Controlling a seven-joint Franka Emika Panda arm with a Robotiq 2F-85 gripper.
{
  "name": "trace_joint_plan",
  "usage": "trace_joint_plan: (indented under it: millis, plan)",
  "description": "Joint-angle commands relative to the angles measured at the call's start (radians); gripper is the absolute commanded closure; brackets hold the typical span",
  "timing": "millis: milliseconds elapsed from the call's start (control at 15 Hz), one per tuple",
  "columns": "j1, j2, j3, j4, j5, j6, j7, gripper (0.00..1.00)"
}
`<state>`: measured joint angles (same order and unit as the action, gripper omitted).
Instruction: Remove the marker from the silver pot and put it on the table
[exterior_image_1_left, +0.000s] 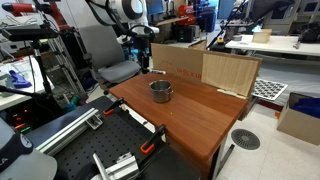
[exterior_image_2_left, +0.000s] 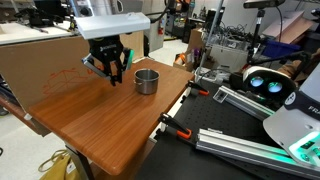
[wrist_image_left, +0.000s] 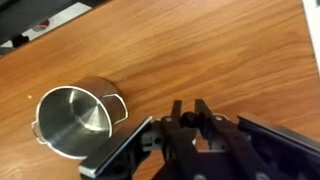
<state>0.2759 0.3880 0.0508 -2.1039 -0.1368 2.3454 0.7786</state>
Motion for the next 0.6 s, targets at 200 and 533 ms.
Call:
trace_joint_plan:
  millis: [200, 533]
  plan:
    - [0.089, 0.147, -0.063, 0.141, -0.106, -0.054, 0.085, 0.95]
    - [0.128, 0.231, -0.078, 0.227, -0.111, -0.092, 0.092, 0.95]
